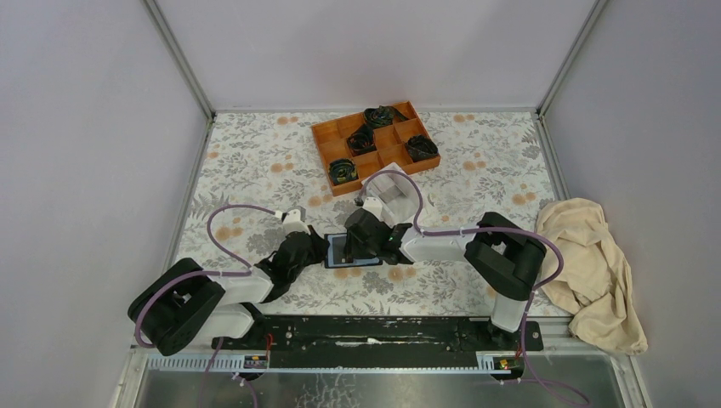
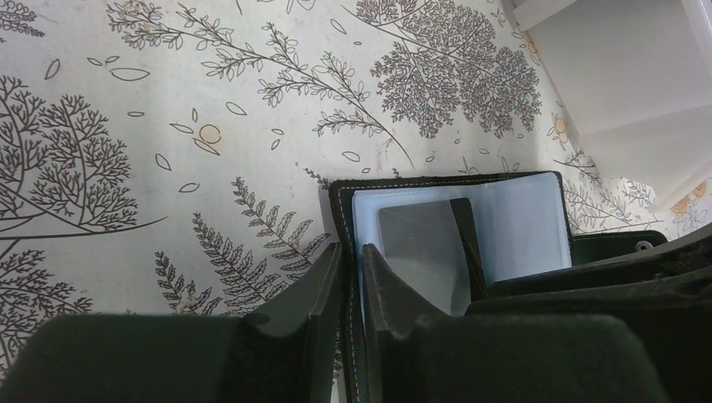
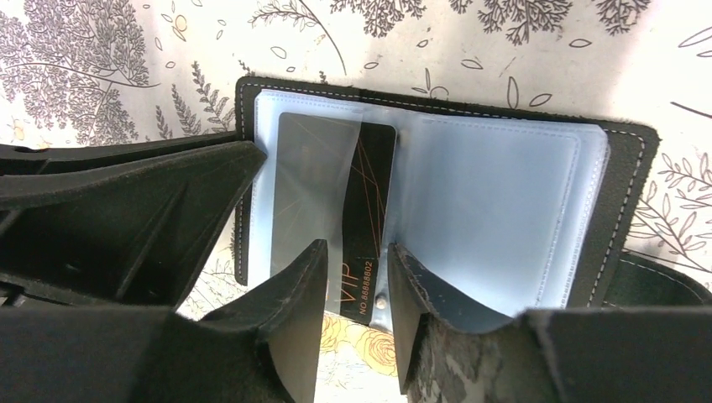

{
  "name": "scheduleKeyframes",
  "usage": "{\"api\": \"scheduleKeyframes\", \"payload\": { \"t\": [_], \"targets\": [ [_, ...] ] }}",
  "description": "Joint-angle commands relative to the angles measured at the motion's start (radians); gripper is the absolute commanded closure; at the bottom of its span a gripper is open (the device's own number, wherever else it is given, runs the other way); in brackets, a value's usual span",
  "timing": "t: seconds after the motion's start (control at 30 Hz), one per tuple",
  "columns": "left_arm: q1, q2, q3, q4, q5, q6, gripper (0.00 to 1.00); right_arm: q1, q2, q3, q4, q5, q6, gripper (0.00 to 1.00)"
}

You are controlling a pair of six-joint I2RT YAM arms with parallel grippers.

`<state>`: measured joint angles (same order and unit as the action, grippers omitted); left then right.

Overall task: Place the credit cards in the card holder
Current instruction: Insert the credit card into the card holder.

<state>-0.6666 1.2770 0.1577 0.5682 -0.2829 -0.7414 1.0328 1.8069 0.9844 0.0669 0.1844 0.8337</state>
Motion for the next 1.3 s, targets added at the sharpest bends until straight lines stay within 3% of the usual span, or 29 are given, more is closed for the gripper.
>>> {"api": "scheduleKeyframes", "payload": {
  "t": [0.0,0.33,0.6,0.93,1.27],
  "targets": [
    [-0.001,-0.003,-0.016,-0.010,-0.005,0.004,0.79,0.010,-0.053,0.022,-0.044,0.080,-0.031,0.63],
    [-0.001,0.005,-0.018,-0.002,-0.002,0.004,0.79,0.010,-0.054,0.012,-0.018,0.097,-0.028,0.83],
    [0.000,0.007,-0.018,-0.002,-0.002,0.005,0.79,0.010,-0.051,0.012,-0.022,0.106,-0.027,0.94],
    [-0.001,0.005,-0.018,-0.005,-0.001,0.005,0.78,0.010,-0.036,0.002,-0.008,0.104,-0.017,1.00],
    [-0.001,0.007,-0.015,-0.008,0.003,0.004,0.75,-0.012,-0.026,-0.062,0.133,0.000,0.037,1.00]
  ]
}}
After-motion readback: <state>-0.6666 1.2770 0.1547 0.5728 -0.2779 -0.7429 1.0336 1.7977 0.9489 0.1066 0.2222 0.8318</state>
